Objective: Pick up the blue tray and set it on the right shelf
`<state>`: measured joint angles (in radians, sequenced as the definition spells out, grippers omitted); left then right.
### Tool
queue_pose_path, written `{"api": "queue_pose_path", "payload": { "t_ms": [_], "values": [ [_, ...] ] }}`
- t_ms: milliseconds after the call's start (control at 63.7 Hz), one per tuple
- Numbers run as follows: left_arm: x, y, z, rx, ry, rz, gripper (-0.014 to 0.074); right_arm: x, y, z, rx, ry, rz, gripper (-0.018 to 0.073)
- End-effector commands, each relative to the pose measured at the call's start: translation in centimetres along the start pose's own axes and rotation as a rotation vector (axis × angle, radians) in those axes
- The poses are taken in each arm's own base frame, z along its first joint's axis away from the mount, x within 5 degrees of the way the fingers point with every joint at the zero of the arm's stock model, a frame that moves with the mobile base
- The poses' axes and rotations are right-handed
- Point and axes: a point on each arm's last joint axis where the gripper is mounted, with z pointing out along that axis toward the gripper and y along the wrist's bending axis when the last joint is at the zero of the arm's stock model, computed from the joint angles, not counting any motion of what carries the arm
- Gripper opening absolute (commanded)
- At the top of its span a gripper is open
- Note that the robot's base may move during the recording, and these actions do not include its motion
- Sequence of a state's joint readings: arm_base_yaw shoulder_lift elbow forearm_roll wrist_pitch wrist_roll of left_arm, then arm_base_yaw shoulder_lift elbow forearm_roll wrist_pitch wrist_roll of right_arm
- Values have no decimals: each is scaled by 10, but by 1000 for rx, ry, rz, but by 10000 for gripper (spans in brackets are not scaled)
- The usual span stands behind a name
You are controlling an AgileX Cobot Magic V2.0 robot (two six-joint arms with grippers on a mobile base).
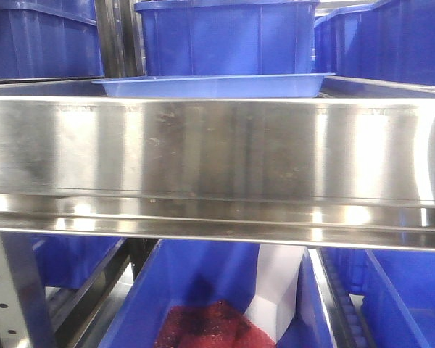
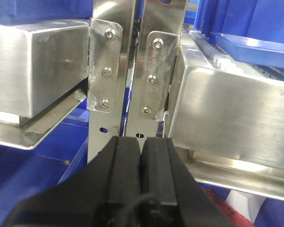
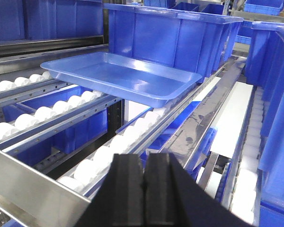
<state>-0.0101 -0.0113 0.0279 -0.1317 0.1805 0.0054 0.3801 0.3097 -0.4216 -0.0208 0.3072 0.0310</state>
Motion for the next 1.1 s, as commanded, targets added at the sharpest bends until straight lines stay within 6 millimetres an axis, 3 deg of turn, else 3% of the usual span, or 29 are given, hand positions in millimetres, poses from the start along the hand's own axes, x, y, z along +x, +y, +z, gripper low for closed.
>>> {"api": "queue_pose_path", "payload": {
  "t_ms": [0,282,690,942,1083],
  "values": [
    [2,1,1,-2,-64,-7,-48,-17,0,-2,3,-113,-31,55],
    [2,1,1,-2,-64,-7,-48,-17,0,-2,5,-114,1,55],
    [2,1,1,-2,-64,-7,-48,-13,-23,-5,310,-106,44,55],
    [2,1,1,-2,-64,-7,-48,19,-23,-4,315,-118,29,55],
    [2,1,1,-2,-64,-7,-48,28,-22,-4,314,-152,31,55]
  ]
}}
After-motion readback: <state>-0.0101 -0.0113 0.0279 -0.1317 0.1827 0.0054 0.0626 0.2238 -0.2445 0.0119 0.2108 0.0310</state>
